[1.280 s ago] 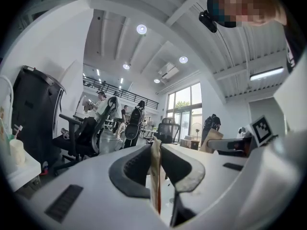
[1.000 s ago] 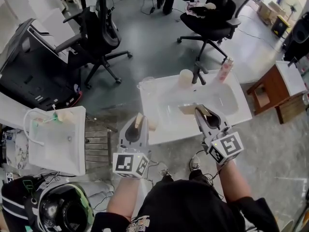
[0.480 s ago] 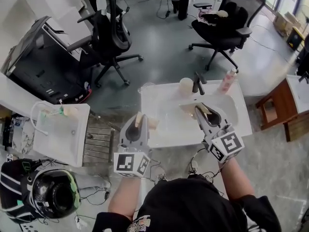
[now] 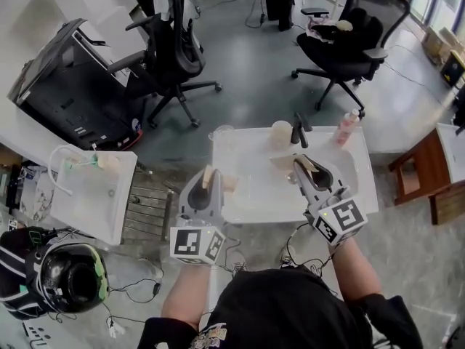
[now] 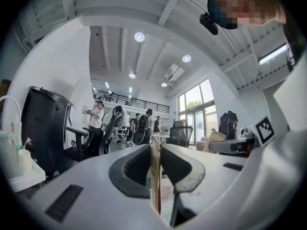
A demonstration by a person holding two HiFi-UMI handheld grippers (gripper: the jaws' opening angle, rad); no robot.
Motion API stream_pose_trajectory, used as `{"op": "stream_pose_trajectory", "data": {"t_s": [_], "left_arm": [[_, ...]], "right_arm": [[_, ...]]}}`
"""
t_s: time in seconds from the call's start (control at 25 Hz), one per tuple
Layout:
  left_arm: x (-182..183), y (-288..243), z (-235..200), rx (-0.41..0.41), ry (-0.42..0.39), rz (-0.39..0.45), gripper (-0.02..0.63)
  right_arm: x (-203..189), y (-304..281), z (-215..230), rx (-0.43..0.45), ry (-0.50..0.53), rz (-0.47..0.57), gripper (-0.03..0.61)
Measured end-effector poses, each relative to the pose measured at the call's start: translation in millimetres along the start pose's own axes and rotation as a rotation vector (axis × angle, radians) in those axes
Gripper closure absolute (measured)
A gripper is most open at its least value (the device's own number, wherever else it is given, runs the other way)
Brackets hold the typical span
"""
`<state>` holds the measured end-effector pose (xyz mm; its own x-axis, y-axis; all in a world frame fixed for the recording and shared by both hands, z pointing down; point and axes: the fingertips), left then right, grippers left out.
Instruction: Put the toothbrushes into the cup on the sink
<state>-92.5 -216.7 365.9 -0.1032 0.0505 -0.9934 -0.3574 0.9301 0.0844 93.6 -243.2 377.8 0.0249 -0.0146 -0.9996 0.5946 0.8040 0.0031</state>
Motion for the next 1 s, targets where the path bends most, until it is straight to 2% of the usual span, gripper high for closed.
{"op": "stream_pose_trajectory", "data": {"t_s": [0.64, 1.0], "left_arm": [[1.3, -30.0, -29.9, -0.006, -0.008, 0.013, 0.554], [4.2, -54.4, -53.8, -0.008, -0.045, 0.059, 0.554]], "right_arm": [[-6.0, -24.5, 5.6, -0.027, -0.022, -0.019, 0.503], [-12.1, -31.0, 8.2, -0.045, -0.021, -0.040, 0.503]]}}
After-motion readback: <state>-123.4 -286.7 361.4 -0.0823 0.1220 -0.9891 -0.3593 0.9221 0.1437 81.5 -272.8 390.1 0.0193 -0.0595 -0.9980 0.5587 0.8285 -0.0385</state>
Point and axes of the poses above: the fingertips, and each gripper's own axes: y backward along the fingers, z to its right, x out of its top, and after that the axes turned 5 degrees about -x, right-handed
